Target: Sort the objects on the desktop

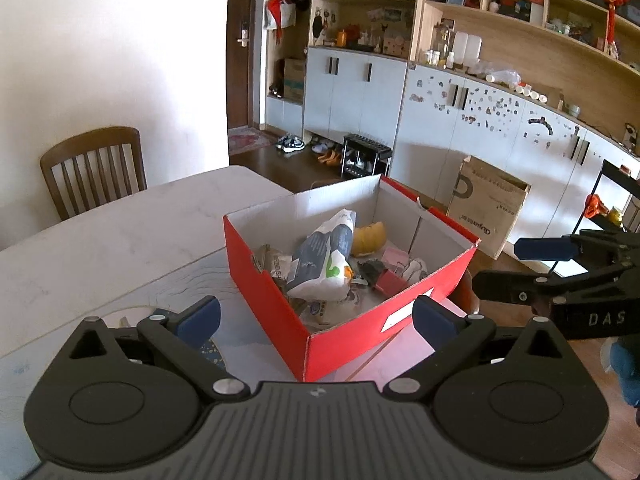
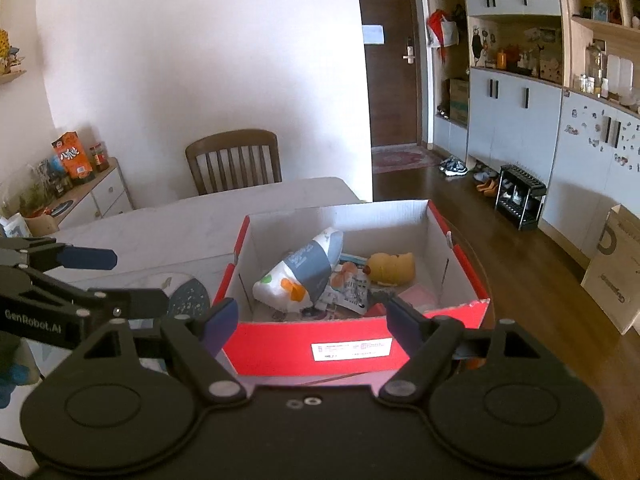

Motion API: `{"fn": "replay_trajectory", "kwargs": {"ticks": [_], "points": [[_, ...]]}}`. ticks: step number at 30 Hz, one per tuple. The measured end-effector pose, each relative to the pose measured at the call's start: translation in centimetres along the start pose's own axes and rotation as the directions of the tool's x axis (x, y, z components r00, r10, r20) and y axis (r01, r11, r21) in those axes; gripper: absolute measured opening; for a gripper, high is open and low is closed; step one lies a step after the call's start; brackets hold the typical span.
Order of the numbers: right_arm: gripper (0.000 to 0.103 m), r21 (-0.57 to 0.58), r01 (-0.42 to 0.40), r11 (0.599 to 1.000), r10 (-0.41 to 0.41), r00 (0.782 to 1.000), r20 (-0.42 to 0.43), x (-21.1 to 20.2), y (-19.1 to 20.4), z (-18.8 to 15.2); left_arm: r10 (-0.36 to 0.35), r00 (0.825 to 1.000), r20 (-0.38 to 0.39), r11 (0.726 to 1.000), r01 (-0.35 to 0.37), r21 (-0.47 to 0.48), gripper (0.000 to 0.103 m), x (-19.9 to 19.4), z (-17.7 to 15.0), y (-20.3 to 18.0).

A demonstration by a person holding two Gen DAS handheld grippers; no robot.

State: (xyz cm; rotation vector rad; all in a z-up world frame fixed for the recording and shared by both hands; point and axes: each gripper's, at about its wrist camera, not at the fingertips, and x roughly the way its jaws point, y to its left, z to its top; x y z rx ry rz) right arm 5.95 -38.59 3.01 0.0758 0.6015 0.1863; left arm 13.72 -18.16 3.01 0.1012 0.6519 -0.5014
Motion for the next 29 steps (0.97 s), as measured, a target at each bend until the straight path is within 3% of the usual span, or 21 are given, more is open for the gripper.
{"fn": "replay_trajectory", "kwargs": {"ticks": [5,29], "points": [[0.082,-0.011,0.013,1.0,-0.012,0.999,0.04,-1.1,0.7,-0.3,0.0,1.0,0.005,1.0,0.0,0.0,0.103,-0.6,-0.2,-0.2],[0.082,0.023,0.022,0.999,-0.023,0.999,0.046,-1.8,1.7,-0.6,-0.06,0.998,0.01,0.998,0.06,0.023,0.103,-1.6,-0.4,-0.4]]}}
